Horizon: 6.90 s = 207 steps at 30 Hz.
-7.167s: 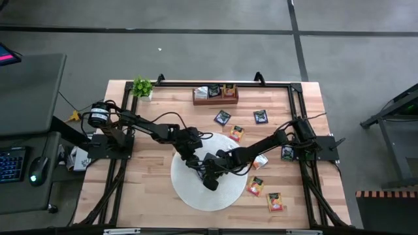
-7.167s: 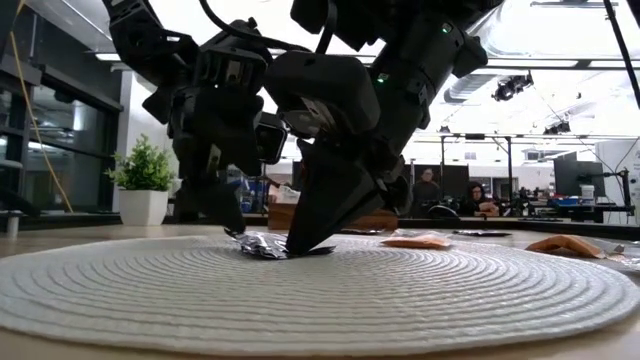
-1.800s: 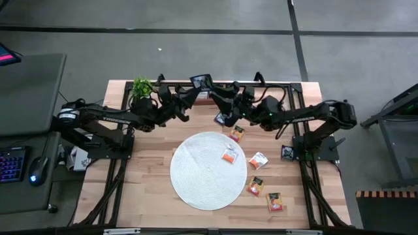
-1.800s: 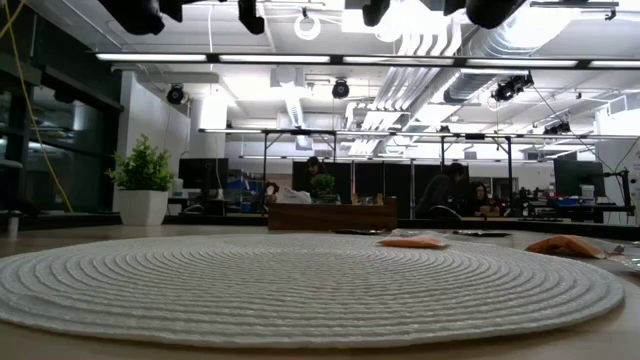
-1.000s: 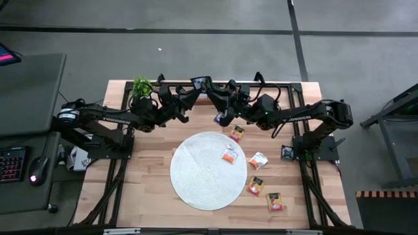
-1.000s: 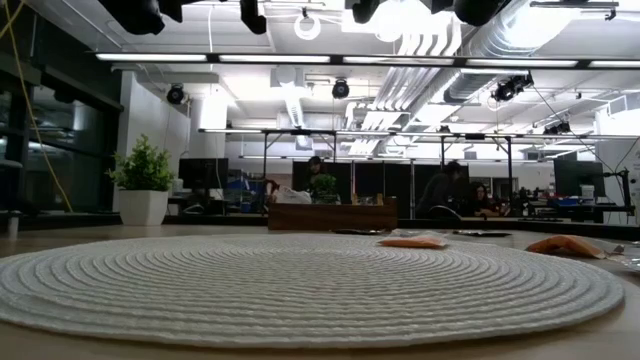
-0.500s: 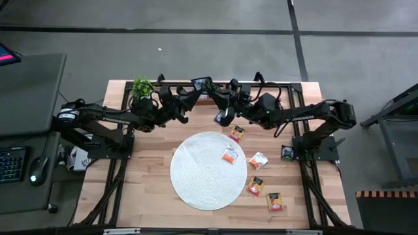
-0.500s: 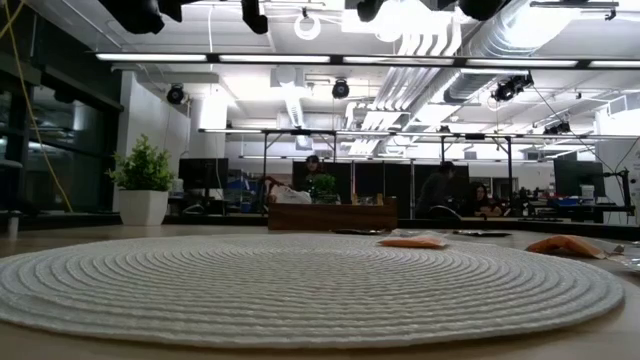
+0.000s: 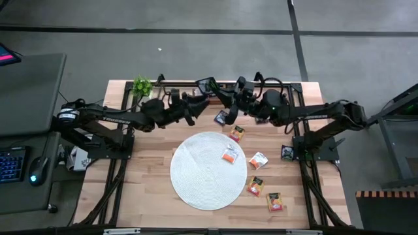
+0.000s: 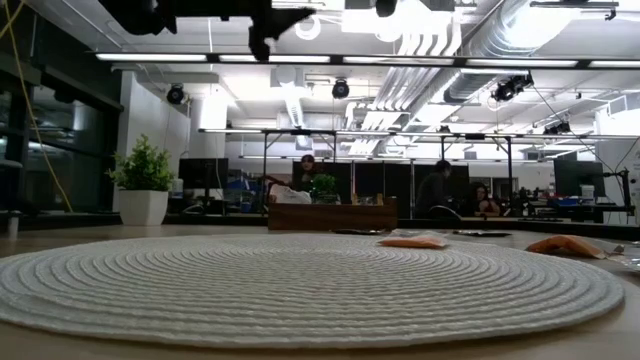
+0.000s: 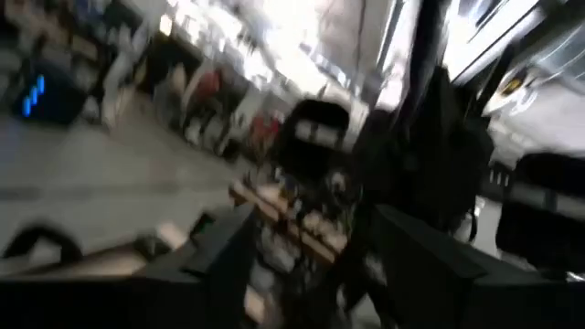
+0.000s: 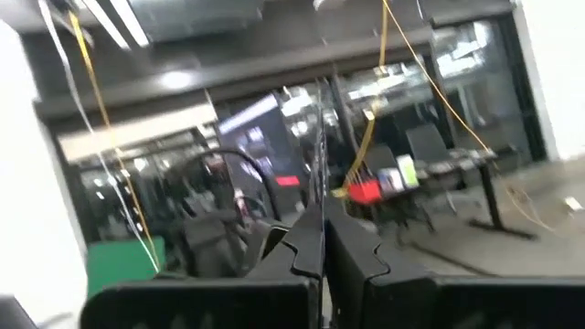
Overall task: Pick & Place Tea
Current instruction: Put the blue tea bag into the middle section of the wooden organizer
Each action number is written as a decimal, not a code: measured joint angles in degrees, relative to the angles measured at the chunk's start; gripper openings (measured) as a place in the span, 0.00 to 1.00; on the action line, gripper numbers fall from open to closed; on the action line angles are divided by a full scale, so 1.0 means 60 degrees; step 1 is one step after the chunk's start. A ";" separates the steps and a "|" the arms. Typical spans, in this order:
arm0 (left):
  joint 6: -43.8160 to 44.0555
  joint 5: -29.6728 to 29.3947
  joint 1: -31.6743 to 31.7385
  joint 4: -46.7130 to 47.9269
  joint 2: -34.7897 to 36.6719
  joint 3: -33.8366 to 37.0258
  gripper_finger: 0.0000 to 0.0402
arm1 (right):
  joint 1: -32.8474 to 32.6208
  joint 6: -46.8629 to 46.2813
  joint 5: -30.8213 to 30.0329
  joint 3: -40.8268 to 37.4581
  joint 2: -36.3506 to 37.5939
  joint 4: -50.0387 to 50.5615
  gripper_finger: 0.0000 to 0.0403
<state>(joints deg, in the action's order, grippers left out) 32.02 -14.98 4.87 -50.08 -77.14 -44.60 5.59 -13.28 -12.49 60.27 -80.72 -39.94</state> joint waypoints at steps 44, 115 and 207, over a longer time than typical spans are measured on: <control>0.0204 0.3565 -0.0001 0.7110 0.2709 0.0003 0.64 | 0.5710 0.1921 0.6059 0.1905 -0.2540 0.8389 0.00; 0.0708 0.3898 -0.0003 0.7369 0.2700 0.0000 0.64 | 0.5878 0.3924 0.5915 0.4229 -0.6084 0.9911 0.25; 0.1715 0.4918 0.2695 0.4606 -0.2261 -0.0007 0.64 | 0.2024 -0.2958 0.1640 -0.4200 -0.2180 0.3209 0.00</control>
<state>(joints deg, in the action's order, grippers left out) 42.30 14.52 21.04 -22.45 -90.71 -44.64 17.74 -31.03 -2.66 35.07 -93.80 -20.69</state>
